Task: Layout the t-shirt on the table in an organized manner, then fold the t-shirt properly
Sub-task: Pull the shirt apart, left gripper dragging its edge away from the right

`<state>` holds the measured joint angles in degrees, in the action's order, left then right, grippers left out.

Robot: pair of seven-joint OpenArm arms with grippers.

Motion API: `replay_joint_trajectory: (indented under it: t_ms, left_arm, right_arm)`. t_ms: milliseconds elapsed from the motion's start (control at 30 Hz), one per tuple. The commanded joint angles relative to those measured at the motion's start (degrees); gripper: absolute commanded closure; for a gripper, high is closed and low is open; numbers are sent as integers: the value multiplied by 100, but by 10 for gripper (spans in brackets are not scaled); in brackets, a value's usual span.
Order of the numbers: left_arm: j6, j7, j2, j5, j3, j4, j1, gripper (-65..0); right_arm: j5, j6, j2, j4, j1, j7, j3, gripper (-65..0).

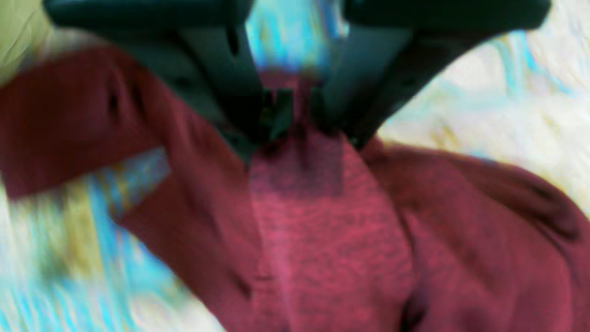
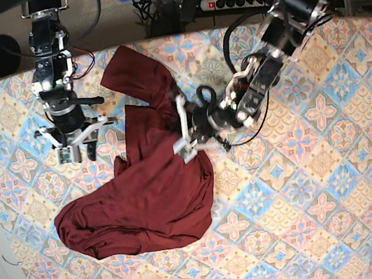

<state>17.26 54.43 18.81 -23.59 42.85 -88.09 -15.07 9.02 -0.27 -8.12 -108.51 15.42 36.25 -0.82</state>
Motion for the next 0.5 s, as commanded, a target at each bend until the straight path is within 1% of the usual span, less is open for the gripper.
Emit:
replay_joint_trajectory:
  t_ms: [0, 67, 100, 233, 400, 467]
  left_arm:
    - [11, 3, 269, -45, 27, -470, 17, 0]
    - [19, 135, 884, -54, 53, -1094, 281, 0]
    - [19, 143, 1121, -63, 53, -1349, 421, 0]
    - [19, 143, 2282, -45, 45, -2193, 931, 0]
    - [19, 135, 3381, -45, 71, -2527, 1309, 0]
    - [19, 126, 3917, -36, 71, -2606, 1459, 0]
  right_arm:
    - [0, 14, -63, -107, -69, -157, -54, -181]
    - [0, 14, -72, -107, -69, -157, -81, -181]
    - [0, 14, -72, -107, -69, -157, -81, -181]
    - [0, 14, -72, -99, -113, -139, -63, -181]
    - [0, 14, -72, -55, -122, -139, -46, -183]
    - [0, 14, -72, -55, -210, -130, -37, -184]
